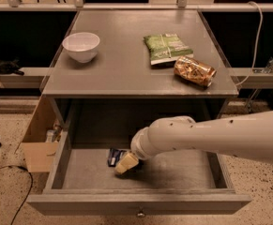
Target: Pick rxbar blueberry from top drawer and place on counter
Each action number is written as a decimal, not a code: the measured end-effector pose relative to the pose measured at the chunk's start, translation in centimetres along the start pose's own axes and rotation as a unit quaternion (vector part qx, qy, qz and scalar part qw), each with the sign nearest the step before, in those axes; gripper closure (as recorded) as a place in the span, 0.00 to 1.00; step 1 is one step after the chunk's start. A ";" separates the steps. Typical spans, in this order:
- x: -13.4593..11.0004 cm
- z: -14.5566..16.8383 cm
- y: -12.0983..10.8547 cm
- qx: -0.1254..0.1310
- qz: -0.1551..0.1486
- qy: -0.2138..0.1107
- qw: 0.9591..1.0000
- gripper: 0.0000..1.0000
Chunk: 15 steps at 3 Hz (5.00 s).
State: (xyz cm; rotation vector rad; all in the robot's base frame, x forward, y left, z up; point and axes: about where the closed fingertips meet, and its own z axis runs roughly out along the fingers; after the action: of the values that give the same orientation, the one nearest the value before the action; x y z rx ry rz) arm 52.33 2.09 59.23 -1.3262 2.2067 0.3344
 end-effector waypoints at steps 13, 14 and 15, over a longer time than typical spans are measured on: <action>-2.2 -20.9 -7.7 0.051 0.029 -0.003 0.998 1.00; -2.7 -23.9 -6.8 0.067 0.000 0.011 0.998 1.00; -4.7 -27.8 -5.7 0.084 -0.044 0.016 0.995 1.00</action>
Offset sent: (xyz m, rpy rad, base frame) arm 0.0004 -0.0001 0.0000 -0.0007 -0.0005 0.0001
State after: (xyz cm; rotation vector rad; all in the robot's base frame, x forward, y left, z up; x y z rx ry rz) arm 50.16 -10.23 85.09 -1.3390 2.1439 0.0933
